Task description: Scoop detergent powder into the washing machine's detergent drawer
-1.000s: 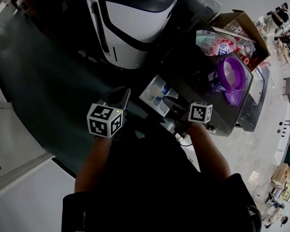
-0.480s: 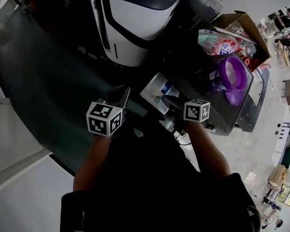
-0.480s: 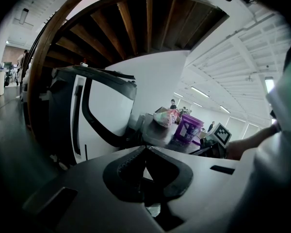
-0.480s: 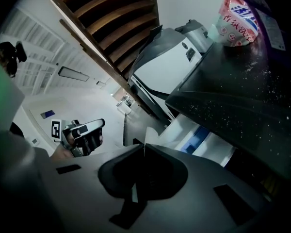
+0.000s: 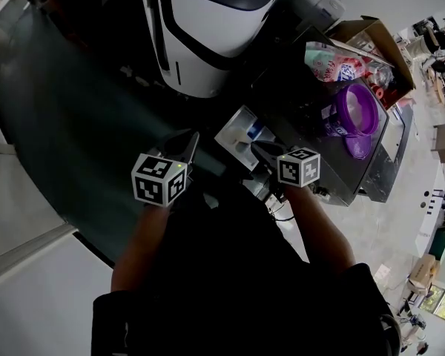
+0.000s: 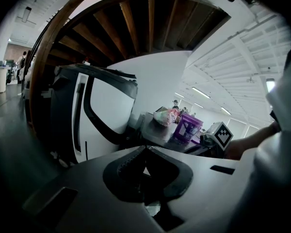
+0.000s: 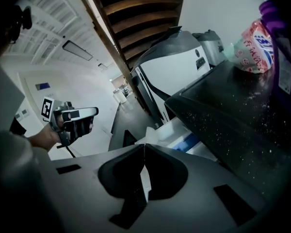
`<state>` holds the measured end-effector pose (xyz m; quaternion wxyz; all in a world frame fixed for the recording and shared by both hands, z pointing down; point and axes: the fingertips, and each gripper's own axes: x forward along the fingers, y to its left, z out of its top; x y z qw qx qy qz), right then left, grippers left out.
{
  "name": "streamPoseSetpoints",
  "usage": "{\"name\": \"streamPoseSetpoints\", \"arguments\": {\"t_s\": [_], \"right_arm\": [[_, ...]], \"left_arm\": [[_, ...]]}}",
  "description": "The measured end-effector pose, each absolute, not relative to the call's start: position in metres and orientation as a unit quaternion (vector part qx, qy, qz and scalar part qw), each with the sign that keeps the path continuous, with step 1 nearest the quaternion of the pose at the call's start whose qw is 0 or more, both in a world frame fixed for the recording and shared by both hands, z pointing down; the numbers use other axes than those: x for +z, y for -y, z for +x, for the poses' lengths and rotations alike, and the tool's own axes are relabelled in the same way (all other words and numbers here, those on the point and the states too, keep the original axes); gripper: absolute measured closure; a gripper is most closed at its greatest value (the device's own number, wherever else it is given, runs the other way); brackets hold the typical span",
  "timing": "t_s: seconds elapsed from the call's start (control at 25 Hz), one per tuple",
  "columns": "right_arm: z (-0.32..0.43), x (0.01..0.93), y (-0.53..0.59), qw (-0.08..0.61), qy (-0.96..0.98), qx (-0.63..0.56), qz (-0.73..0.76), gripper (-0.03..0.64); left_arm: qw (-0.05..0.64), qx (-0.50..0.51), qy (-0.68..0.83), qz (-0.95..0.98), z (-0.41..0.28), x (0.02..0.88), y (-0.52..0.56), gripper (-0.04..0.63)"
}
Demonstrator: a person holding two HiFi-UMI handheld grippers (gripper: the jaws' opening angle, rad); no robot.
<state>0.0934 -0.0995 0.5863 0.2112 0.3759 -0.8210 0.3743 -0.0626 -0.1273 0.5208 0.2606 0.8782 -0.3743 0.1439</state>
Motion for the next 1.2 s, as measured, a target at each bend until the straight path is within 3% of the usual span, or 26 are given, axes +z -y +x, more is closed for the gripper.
{"name": "streamPoseSetpoints", "arguments": {"t_s": [1.2], "right_arm": [[0.082, 0.591, 0.096, 0.397, 0.842, 0.159, 0.33, 0.598]], "left_arm": [[0.267, 0.127, 0.386, 0.874, -0.058, 0.512, 0.12, 0.588]]}}
